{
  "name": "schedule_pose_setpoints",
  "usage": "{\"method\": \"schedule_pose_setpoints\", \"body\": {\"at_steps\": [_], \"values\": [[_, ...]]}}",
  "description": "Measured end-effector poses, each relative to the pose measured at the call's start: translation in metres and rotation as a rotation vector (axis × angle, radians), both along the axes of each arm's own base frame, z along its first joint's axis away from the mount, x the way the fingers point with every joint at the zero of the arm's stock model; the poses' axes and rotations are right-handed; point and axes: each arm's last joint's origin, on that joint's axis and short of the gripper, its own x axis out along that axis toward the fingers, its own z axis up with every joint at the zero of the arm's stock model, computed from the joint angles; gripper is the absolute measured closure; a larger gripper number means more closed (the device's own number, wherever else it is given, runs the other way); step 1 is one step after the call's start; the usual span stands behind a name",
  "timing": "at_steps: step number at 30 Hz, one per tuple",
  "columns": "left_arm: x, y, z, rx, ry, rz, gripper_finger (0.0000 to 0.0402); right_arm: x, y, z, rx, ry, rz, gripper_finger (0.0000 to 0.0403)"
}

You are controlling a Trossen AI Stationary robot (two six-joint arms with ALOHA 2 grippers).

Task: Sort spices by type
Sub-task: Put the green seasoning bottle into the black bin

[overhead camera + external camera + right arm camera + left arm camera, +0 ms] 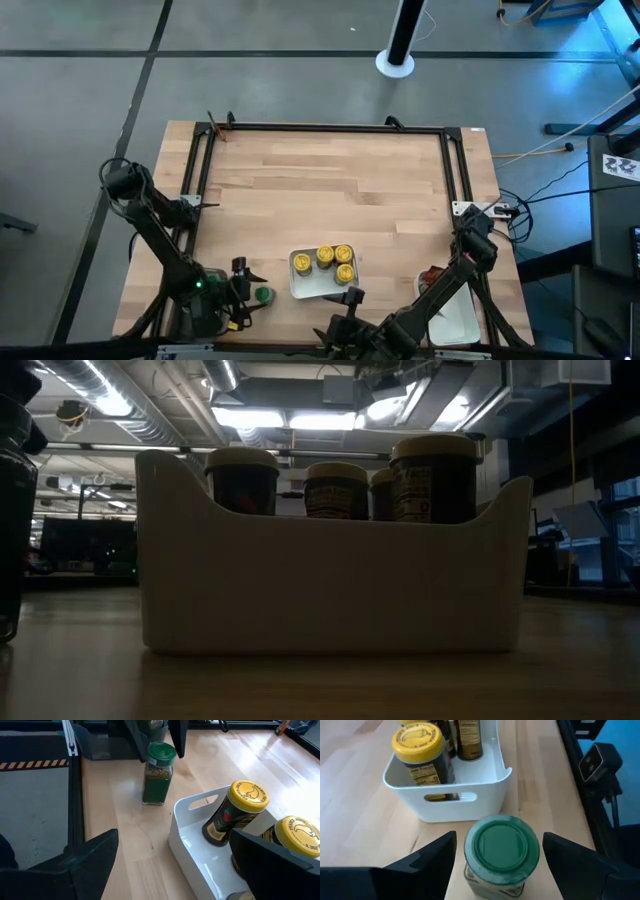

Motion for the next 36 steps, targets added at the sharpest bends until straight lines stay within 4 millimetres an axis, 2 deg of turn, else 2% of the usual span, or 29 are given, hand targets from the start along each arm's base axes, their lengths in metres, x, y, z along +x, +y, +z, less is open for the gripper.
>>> {"method": "schedule_pose_setpoints", "body": {"at_steps": [9,12,17,24,26,29,36], "values": [[0.002,0.008,-0.013,-0.029,-0.041,-0.006,0.0124,0.000,0.000,0.000,-0.005,0.002,0.002,0.0024],[0.003,0.008,-0.013,-0.037,-0.050,-0.011,0.0145,0.000,0.000,0.000,-0.006,0.002,0.002,0.0024],[0.003,0.008,-0.013,-0.028,-0.046,-0.020,0.0207,0.000,0.000,0.000,-0.014,0.005,0.007,0.0024],[0.005,0.004,-0.008,-0.006,-0.025,-0.072,0.0212,0.000,0.000,0.000,-0.015,0.005,0.008,0.0024],[0.006,0.000,0.000,-0.011,-0.023,-0.092,0.0212,0.000,0.000,0.000,-0.015,0.005,0.008,0.0024],[0.007,-0.007,0.024,-0.019,0.000,-0.118,0.0212,0.000,0.000,0.000,-0.015,0.005,0.008,0.0024],[-0.009,-0.018,0.079,-0.006,0.072,-0.114,0.0212,0.000,0.000,0.000,-0.014,0.005,0.008,0.0024]]}}
